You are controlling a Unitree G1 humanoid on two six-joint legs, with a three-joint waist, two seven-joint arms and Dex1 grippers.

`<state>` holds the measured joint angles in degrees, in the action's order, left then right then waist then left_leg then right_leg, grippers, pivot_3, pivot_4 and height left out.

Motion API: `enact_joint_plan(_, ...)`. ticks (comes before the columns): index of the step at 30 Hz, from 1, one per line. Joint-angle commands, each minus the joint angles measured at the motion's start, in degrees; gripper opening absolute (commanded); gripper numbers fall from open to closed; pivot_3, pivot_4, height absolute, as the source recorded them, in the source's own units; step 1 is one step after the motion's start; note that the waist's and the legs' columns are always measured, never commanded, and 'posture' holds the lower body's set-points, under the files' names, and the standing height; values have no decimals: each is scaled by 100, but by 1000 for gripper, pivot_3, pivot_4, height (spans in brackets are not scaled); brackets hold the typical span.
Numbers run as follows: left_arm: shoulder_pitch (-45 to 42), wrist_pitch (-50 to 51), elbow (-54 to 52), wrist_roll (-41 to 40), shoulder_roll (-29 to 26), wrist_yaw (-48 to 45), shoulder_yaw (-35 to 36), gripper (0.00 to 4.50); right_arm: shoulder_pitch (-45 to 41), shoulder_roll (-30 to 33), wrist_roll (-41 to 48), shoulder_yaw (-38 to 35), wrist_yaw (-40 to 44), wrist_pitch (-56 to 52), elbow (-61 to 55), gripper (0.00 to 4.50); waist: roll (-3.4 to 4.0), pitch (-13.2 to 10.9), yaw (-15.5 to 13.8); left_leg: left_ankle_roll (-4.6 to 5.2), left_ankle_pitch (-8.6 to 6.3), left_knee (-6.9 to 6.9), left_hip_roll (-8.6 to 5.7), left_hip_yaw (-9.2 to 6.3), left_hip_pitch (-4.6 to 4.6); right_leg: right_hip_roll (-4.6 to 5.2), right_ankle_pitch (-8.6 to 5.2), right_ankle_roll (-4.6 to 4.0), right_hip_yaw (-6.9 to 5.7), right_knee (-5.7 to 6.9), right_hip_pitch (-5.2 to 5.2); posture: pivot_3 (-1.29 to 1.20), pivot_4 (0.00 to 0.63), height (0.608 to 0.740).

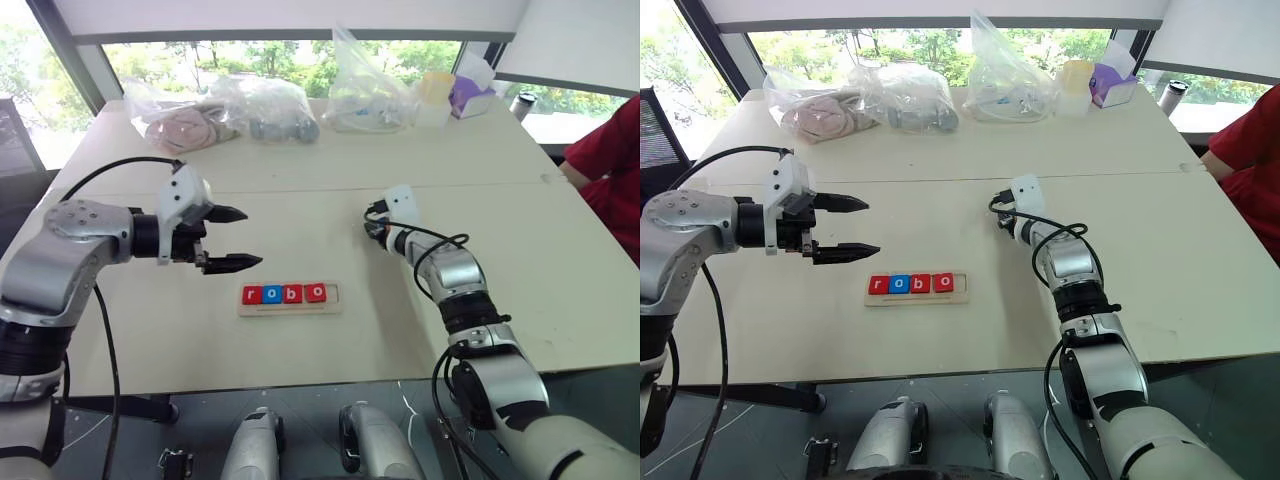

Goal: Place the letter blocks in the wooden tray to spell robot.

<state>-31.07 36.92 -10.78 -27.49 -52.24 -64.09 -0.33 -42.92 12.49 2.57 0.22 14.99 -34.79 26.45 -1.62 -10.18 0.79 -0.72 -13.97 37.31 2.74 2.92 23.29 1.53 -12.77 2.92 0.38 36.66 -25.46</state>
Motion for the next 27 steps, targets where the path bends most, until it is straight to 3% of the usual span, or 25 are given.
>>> enact_joint_plan(1, 66, -12, -286, -87, -23, -72, 56, 4500, 300, 101, 53, -250, -263, -646, -1153, 1251, 0, 0, 0, 0, 0, -1, 0, -1, 2, 0, 0, 1, 0, -1, -1, 0, 150, 740)
enact_joint_plan(5, 197, 104, -583, -233, -51, -178, 51, 4500, 1223, -75, 247, -678, -659, -2606, -3922, 1251, 1, 0, -6, 0, 0, -8, 1, -5, 10, 2, -4, 12, -1, 0, -10, 0, 150, 740)
enact_joint_plan(9, 111, 128, -607, -225, 124, -134, -99, 4500, 1891, -885, 177, -1142, -1178, -4542, -5868, 1251, 0, 3, 16, 0, 0, -10, 3, -9, 4, -4, -5, 12, -5, 10, -13, 0, 150, 740)
enact_joint_plan(13, -72, 46, -416, -145, 230, -269, -274, 4500, 2014, -1587, 73, -1501, -1429, -5302, -6280, 1251, 1, 2, 30, -2, 1, -3, 3, -10, -10, -7, -13, -11, -4, 33, -13, 0, 150, 740)
enact_joint_plan(20, -363, -218, 28, 79, 308, -513, -507, 4500, 2125, -1740, 31, -1444, -1593, -4990, -5949, 1251, 1, 2, 34, -5, 4, 0, 0, -9, -9, -3, -13, -17, -3, 23, -10, 0, 150, 740)
enact_joint_plan(26, -378, -320, 145, 196, 307, -593, -534, 4500, 2299, -1766, 66, -1258, -1625, -4871, -5931, 4210, 0, 3, 50, -4, 3, -11, 1, -10, -3, -5, -11, -16, -3, 11, -11, 0, 150, 740)
enact_joint_plan(27, -362, -320, 151, 209, 288, -610, -516, 4500, 2211, -1422, 96, -1234, -1489, -4762, -6017, 4210, 1, 2, 47, -4, 3, -10, 1, -9, -3, -4, -11, -17, -3, 10, -11, 0, 150, 740)
